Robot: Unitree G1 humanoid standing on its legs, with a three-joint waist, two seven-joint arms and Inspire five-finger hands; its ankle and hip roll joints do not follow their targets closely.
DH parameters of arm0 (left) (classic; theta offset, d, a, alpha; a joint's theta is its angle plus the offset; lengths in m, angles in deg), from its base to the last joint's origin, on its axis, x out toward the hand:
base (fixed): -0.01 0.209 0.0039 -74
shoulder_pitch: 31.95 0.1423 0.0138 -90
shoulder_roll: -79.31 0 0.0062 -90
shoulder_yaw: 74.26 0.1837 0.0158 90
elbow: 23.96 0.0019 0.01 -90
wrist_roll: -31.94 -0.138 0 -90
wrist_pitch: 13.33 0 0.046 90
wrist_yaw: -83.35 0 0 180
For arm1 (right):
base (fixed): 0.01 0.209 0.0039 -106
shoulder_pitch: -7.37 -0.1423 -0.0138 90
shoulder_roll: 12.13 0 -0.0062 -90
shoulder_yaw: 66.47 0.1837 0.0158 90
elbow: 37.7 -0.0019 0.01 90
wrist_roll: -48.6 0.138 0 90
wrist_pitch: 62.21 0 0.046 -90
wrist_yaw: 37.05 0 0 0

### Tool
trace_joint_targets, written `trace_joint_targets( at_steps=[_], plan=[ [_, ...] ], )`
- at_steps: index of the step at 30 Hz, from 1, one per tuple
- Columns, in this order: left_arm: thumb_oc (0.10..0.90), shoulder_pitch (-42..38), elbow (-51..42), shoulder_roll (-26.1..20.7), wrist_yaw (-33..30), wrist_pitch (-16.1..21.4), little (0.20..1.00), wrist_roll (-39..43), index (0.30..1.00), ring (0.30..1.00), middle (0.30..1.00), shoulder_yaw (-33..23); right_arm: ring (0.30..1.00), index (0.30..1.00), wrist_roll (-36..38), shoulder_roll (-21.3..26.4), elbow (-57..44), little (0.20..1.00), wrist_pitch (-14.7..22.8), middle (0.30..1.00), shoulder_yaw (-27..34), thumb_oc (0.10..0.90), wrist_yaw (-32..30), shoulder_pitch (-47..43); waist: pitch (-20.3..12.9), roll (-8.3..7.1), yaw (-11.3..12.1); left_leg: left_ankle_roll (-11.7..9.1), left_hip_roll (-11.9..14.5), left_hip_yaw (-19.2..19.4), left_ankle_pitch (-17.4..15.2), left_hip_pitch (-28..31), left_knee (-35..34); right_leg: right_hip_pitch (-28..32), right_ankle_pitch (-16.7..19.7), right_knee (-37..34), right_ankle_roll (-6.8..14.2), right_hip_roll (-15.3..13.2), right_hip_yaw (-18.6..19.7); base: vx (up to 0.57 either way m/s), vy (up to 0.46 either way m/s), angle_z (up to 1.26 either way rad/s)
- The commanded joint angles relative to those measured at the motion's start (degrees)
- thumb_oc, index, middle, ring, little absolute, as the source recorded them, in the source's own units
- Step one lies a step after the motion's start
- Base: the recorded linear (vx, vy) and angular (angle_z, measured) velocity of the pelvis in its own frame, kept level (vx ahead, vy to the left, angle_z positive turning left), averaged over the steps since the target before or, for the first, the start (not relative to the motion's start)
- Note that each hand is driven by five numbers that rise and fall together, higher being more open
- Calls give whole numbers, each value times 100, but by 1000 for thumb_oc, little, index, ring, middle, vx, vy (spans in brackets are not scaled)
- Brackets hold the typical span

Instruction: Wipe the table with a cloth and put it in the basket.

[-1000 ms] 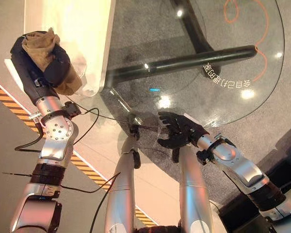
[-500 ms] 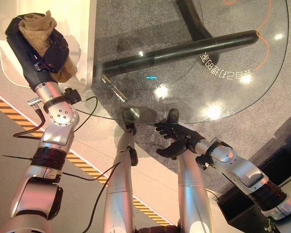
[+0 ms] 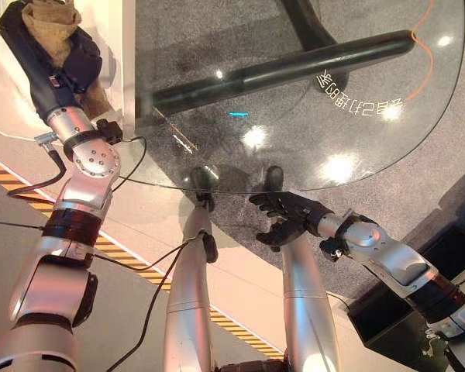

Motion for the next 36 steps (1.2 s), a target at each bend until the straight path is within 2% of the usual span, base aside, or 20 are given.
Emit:
trace_joint_targets(
  at_steps=[1, 2, 3, 4, 5, 14, 22, 36],
  plan=[
    [100, -261, -14, -504, -39, 90, 200, 145, 300, 300, 300, -171, 900, 900, 489, -75, -344, 900, 160, 900, -211, 800, 79, 42, -146, -112, -35, -114, -371, 203, -1030, -71, 905, 66, 347, -643, 154, 459, 58, -8, -23, 5],
    [383, -336, 83, -506, -17, 37, 483, 270, 542, 542, 542, -124, 900, 900, 581, -65, -281, 900, 185, 900, -210, 800, 64, -52, -146, -126, -37, -120, -364, 199, -1015, -129, 921, 15, 354, -614, 147, 465, 45, -5, -22, 4],
    [504, -363, 124, -501, 2, 36, 604, 297, 646, 646, 646, -103, 900, 900, 614, -66, -255, 900, 202, 900, -217, 800, 56, -77, -146, -130, -38, -123, -360, 198, -1022, -142, 935, 6, 347, -600, 147, 467, 41, -10, -35, 2],
    [753, -432, 221, -498, 62, 34, 853, 359, 860, 860, 860, -59, 900, 900, 668, -78, -195, 900, 236, 900, -222, 800, 43, -134, -146, -140, -43, -127, -357, 197, -1021, -162, 943, -8, 349, -597, 146, 472, 31, -6, -41, -1],
    [800, -509, 282, -489, 130, 7, 900, 387, 900, 900, 900, -13, 900, 900, 722, -93, -162, 900, 236, 900, -221, 800, 5, -193, -146, -149, -49, -134, -359, 194, -1011, -202, 951, -35, 356, -594, 144, 475, 29, -4, -36, -1],
    [800, -660, 504, -405, 320, -193, 900, 790, 900, 900, 900, 120, 900, 900, 763, -163, -31, 900, 273, 900, -163, 800, -70, -291, -146, -123, -62, -150, -382, 178, -1003, -285, 978, -89, 365, -627, 122, 467, 27, -1, -5, 0],
    [800, -544, 544, -203, 705, 11, 900, 1368, 900, 900, 900, -9, 900, 900, 786, -219, 60, 900, 258, 900, -116, 800, -106, -399, -146, -116, -62, -152, -392, 171, -977, -316, 959, -101, 361, -663, 98, 463, 24, 0, 0, 0],
    [800, -306, 409, -133, 510, 35, 900, 1341, 900, 900, 900, -174, 900, 900, 646, -357, 60, 900, 228, 900, -58, 800, -131, -316, -146, -50, -7, -139, -407, 175, -979, -74, 950, 149, 303, -688, 67, 415, 7, 0, 0, 0]
  ],
)
